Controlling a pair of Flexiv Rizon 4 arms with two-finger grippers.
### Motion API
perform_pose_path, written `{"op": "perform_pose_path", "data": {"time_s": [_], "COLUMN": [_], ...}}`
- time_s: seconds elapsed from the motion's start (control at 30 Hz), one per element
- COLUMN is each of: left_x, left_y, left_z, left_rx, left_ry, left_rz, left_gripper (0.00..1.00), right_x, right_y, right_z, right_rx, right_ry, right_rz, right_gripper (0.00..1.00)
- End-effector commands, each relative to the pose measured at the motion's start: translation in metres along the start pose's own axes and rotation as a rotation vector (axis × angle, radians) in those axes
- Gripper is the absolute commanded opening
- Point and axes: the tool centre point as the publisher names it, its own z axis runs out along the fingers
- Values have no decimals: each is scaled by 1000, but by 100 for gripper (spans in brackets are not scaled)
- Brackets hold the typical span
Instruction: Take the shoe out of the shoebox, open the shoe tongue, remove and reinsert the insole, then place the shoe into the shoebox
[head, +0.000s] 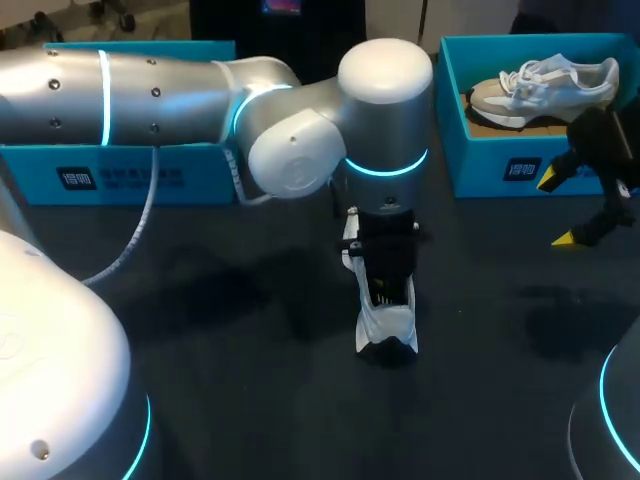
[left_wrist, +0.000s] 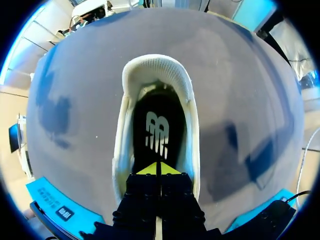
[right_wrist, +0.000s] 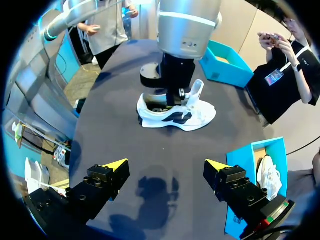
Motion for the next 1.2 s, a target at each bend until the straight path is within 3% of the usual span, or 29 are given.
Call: {"op": "perform_pose_path", "data": {"time_s": [0.03, 0.07, 0.13, 0.23, 0.33, 0.4, 0.67, 1.03, 1.17, 1.2], "left_x": [2, 1, 0, -1, -1, -1, -2, -2, -3, -4], "left_y": [-2, 0, 2, 4, 7, 9, 11, 18, 20, 20], "left_z": [-8, -9, -9, -10, -10, -9, -21, -24, -25, -28], "left_rx": [-38, -32, -53, -69, -74, -77, -35, -48, -54, -26], "left_ry": [-2, -2, -6, -11, -7, 3, 29, 83, 56, 50], "left_rz": [11, 10, 14, 17, 17, 17, 72, 133, 121, 117], "left_gripper": [0, 4, 27, 48, 86, 100, 100, 100, 100, 100], "right_x": [0, 0, 0, 0, 0, 0, 0, 0, 0, 0], "right_y": [0, 0, 0, 0, 0, 0, 0, 0, 0, 0], "right_z": [1, 1, 1, 1, 1, 1, 1, 1, 1, 1], "right_rx": [2, 2, 2, 2, 2, 2, 2, 2, 2, 2], "right_ry": [0, 0, 0, 0, 0, 0, 0, 0, 0, 0], "right_rz": [0, 0, 0, 0, 0, 0, 0, 0, 0, 0], "right_gripper": [100, 100, 100, 100, 100, 100, 100, 100, 100, 100]}}
